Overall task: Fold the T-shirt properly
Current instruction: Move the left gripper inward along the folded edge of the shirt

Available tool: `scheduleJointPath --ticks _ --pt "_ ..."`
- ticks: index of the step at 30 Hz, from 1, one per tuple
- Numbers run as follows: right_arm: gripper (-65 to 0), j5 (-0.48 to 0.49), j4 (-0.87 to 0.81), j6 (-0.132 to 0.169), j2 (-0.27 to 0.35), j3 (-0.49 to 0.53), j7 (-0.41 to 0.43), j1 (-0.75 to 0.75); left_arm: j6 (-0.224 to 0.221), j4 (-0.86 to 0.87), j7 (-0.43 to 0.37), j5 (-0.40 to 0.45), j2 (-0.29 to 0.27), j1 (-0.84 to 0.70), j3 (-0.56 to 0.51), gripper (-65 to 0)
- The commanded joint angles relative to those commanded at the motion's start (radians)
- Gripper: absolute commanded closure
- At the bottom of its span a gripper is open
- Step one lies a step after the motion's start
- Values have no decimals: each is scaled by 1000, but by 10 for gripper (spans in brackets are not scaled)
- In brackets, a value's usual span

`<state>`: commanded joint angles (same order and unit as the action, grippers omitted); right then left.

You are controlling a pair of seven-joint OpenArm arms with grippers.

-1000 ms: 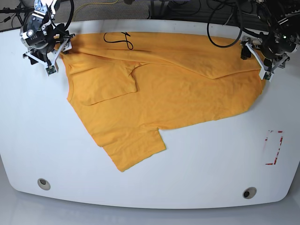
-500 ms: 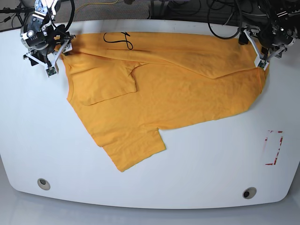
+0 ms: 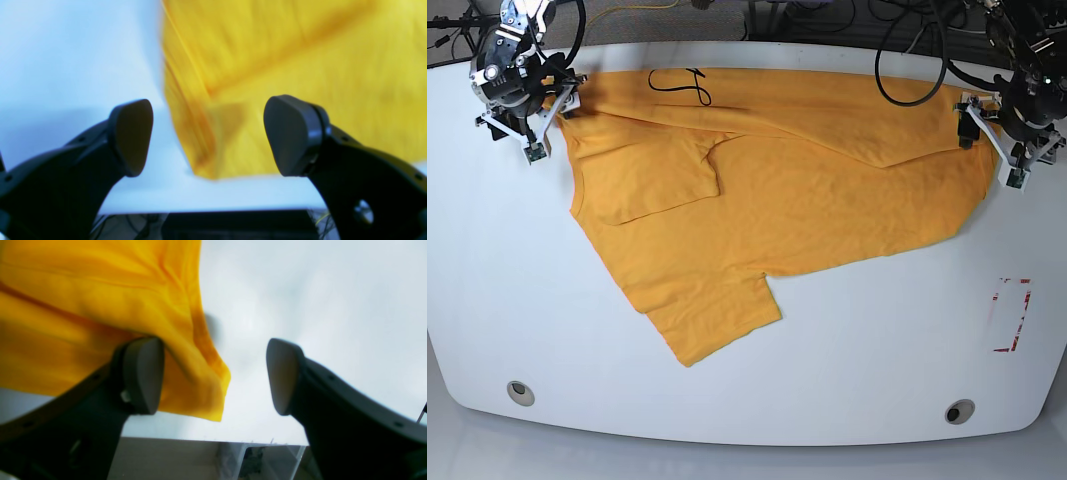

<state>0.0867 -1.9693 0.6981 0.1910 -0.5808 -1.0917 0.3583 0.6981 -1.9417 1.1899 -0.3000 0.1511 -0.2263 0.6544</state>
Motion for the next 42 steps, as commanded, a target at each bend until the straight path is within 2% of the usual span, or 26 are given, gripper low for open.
scheduleJointPath --ticks 11,17,23,27,36,38,42 --pt "-457 0 0 0 0 0 0 -2 0 18 0 0 -2 21 -158 -524" --pt "-457 0 0 0 -2 0 0 -2 0 141 -2 -5 -2 25 -166 -524" --pt "-457 0 0 0 -2 0 0 -2 0 153 -3 -8 -2 17 -164 -519" --pt "-457 0 0 0 -2 0 0 -2 0 137 -3 -8 2 14 -163 -443" --pt "-457 0 2 0 -2 0 0 -2 0 80 0 -2 0 -11 -163 -119" --pt "-457 0 2 0 -2 0 0 -2 0 83 0 -2 3 -11 -166 -86" --pt "-457 0 2 0 -2 0 0 -2 0 83 0 -2 5 -21 -167 -79"
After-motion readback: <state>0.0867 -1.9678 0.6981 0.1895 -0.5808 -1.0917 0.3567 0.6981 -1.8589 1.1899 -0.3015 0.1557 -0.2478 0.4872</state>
